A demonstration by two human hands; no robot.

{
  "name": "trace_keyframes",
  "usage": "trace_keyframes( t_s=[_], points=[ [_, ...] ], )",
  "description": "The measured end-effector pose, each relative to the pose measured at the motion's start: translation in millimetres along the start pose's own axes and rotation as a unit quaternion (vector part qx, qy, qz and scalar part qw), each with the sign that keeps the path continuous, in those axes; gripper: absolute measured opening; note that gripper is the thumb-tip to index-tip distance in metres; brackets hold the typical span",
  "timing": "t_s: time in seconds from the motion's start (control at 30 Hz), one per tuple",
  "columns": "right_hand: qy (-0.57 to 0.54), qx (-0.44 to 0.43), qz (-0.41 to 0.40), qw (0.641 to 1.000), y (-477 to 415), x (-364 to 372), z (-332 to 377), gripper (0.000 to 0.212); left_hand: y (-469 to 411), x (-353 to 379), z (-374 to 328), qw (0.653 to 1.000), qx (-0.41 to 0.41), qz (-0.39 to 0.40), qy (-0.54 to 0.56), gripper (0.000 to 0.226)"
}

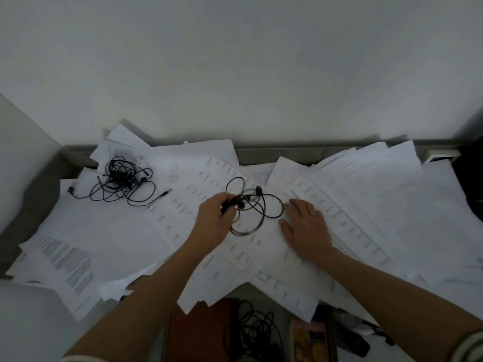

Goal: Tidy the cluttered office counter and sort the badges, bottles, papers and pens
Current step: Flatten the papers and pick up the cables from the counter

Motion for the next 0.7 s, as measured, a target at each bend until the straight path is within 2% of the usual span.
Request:
trace_keyframes(
  t_s=[0.13, 0.2, 0.33, 0.5, 0.57, 0.63, 0.7],
  points=[
    [0.004, 0.004, -0.006, 1.0, 2, -1, 4, 0.053, 82, 23, 15, 0.992, 0.07, 0.095, -0.04, 0.022],
    [0.009, 0.004, -0.002, 1.0, 3, -1, 5, 0.054, 122, 49, 33, 0.982, 0.087, 0.147, -0.075, 0.031],
    [0.023, 0.007, -0.01, 1.0, 3, -2, 5, 0.051, 143, 75, 45, 0.977, 0.12, 0.118, -0.133, 0.041],
    [0.024, -0.003, -0.004, 1.0, 2, 3, 3, 0.052, 167, 91, 45, 0.947, 0.224, 0.116, -0.201, 0.06],
    [0.014, -0.006, -0.003, 1.0, 3, 2, 3, 0.056, 186, 96, 55, 0.941, 0.231, 0.133, -0.208, 0.067],
    [0.018, -0.017, -0.003, 1.0, 3, 2, 2, 0.057, 198, 101, 69, 0.937, 0.232, 0.153, -0.212, 0.064],
    [0.019, -0.014, -0.004, 1.0, 3, 2, 3, 0.057, 204, 102, 85, 0.926, 0.195, 0.204, -0.249, 0.056]
  ],
)
Point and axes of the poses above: each hand's wrist, its own y-axis away from the middle knuckle, its own x-axis out of the palm, z = x × y, the point moved 3 cm from there along -y, towards the middle knuckle
